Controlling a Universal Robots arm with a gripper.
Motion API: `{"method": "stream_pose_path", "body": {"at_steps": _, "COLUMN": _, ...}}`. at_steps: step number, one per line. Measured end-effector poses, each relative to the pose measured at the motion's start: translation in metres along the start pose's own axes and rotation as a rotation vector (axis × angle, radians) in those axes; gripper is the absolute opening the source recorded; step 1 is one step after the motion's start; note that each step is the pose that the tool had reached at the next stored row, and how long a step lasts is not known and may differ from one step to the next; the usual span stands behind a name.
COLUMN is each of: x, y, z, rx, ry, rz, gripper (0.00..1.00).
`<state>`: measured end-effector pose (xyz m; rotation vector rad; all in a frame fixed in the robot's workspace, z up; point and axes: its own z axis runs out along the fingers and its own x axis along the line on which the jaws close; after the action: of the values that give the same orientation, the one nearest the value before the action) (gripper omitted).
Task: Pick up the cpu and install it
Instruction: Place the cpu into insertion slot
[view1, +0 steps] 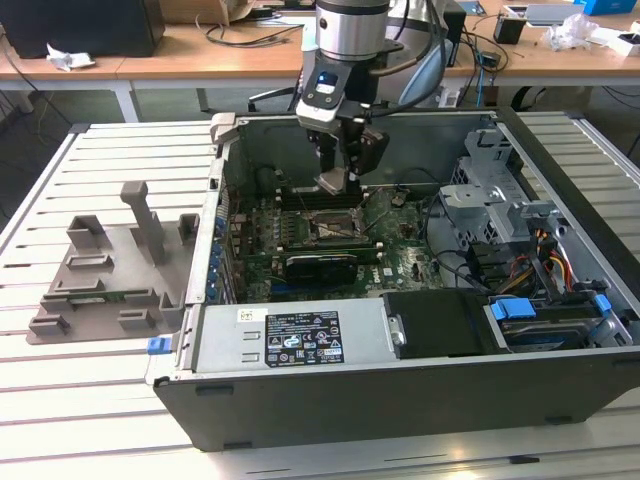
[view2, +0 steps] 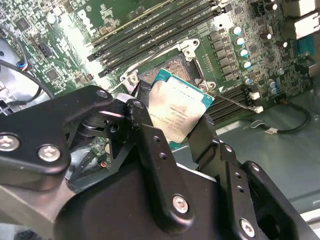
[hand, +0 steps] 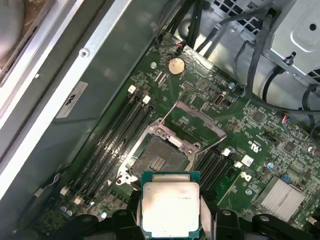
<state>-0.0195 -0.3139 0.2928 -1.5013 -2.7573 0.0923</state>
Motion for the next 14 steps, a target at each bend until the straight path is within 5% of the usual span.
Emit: {"method": "stream_pose_path", "body": {"at_steps": 14, "x": 0.0, "y": 0.0, "z": 0.0, "rx": 0.0054, "ry": 0.0077, "rz": 0.168, "gripper": 0.55}}
